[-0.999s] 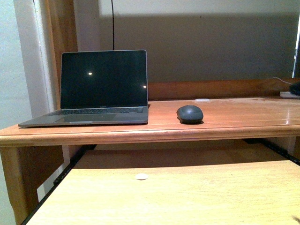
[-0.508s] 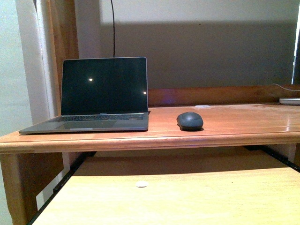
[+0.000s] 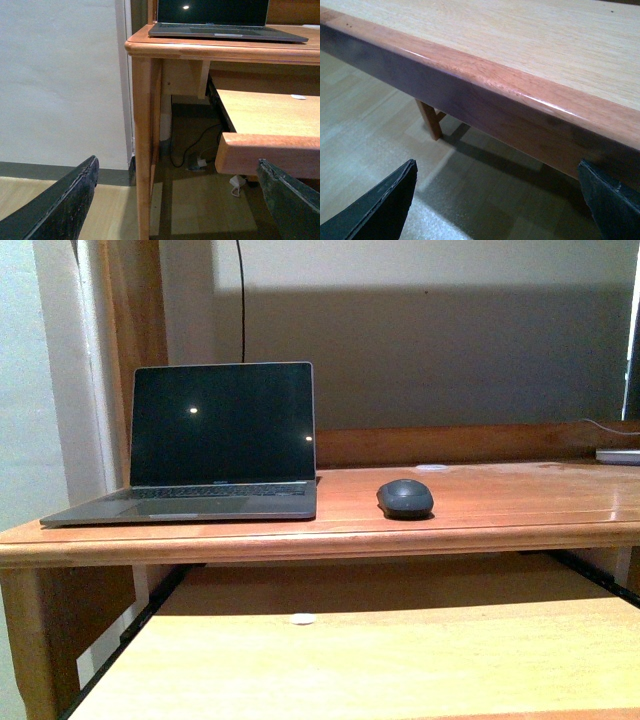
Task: Place mouse
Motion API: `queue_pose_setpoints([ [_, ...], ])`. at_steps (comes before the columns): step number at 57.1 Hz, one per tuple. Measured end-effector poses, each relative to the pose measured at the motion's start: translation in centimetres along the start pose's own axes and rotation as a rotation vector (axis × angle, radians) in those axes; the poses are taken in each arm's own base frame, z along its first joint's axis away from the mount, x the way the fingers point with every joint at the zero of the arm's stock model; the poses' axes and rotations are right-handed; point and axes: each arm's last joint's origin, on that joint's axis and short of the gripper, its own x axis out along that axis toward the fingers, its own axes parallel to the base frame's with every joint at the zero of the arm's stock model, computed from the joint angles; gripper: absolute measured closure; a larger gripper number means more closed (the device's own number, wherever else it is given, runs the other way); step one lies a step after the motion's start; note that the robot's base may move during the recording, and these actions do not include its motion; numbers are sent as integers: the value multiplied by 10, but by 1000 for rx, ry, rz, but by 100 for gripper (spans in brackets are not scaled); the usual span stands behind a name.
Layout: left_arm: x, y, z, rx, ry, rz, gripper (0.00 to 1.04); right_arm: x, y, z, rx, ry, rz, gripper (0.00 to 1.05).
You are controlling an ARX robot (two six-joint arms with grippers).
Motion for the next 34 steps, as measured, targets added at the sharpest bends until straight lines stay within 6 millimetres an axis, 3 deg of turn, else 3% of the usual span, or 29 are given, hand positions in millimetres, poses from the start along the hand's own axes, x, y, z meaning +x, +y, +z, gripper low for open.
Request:
queue_pose_setpoints([
  [4,0,0,0,0,0,0,8,13,-1,6,9,-8,-23,7],
  [15,0,0,0,0,0,0,8,76,-2,34,21,-30,-103,7],
  [34,0,0,0,0,0,0,8,151,8,59,27,-28,-179,7],
])
